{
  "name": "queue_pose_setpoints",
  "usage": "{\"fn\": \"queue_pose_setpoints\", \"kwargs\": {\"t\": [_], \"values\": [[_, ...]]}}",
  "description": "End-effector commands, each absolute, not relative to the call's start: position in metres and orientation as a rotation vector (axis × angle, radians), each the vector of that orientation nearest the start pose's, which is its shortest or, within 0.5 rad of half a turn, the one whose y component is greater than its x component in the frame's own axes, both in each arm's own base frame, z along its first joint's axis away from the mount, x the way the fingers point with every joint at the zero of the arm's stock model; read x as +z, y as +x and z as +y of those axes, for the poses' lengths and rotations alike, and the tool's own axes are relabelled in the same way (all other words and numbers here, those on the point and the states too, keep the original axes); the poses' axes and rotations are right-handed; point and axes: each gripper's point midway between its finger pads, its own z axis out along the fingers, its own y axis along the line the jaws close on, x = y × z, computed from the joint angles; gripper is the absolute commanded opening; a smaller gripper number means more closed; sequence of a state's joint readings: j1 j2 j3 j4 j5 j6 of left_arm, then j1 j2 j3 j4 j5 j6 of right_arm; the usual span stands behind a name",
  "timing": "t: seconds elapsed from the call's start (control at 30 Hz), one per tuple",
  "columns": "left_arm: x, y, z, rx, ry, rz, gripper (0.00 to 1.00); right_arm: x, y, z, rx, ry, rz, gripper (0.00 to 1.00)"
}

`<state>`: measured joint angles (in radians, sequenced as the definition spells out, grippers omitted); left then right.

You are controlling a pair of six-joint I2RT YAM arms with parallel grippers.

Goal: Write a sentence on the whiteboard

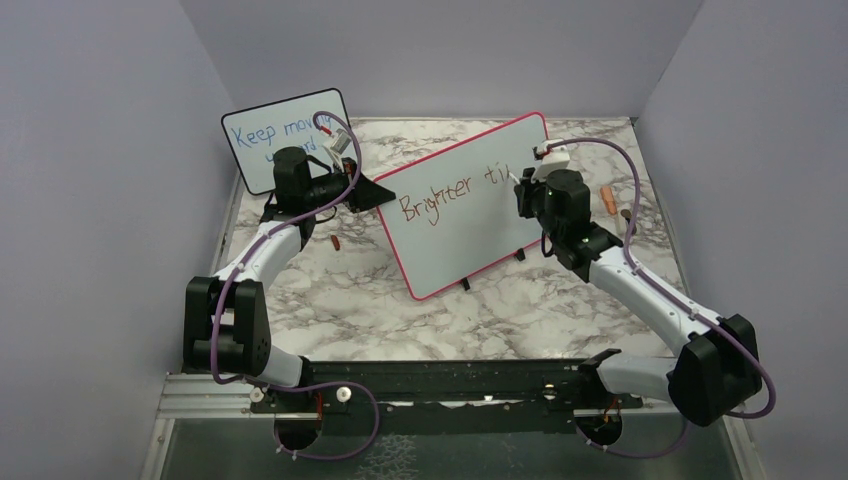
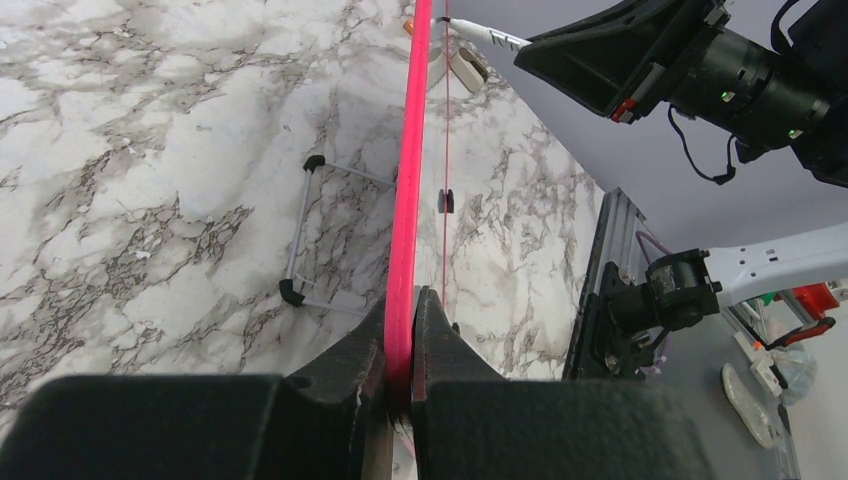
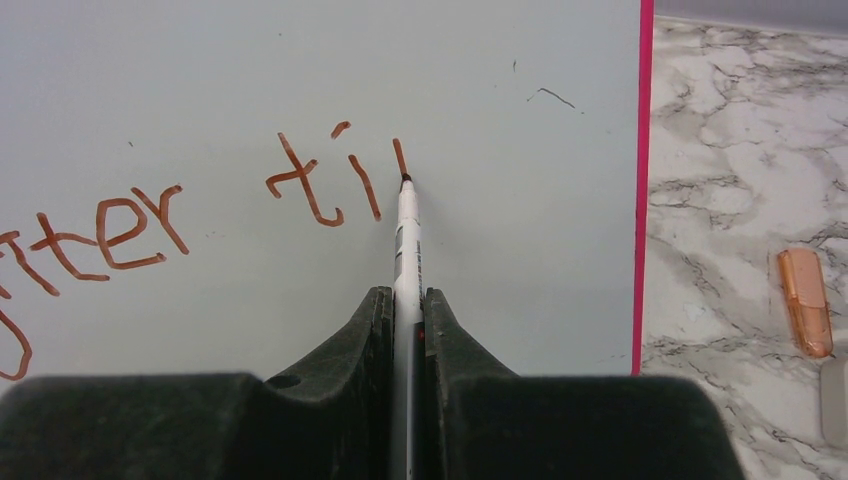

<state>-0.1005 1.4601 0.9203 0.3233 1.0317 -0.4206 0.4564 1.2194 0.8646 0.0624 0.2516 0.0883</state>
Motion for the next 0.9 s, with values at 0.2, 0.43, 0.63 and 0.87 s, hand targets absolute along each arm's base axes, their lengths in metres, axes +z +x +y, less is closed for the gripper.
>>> {"fn": "queue_pose_setpoints", "kwargs": {"t": [0.2,0.43,0.63,0.87], "values": [[0.188,0.356,-0.194,-1.213,0.464,1.915,0.00,0.250,0.397,0.141,0.120,-0.143,1.768,0.01],[0.188,0.356,-0.194,-1.210,0.464,1.916,0.00,0.249,0.397,0.135,0.094,-0.116,1.775,0.01],[0.188,0.356,-0.194,-1.208,0.463,1.916,0.00,0.235,0.391,0.129,0.074,-0.099,1.815,0.01],[0.189,0.356,-0.194,-1.208,0.463,1.915,0.00,0.219,0.381,0.129,0.099,-0.110,1.863,0.01]]}}
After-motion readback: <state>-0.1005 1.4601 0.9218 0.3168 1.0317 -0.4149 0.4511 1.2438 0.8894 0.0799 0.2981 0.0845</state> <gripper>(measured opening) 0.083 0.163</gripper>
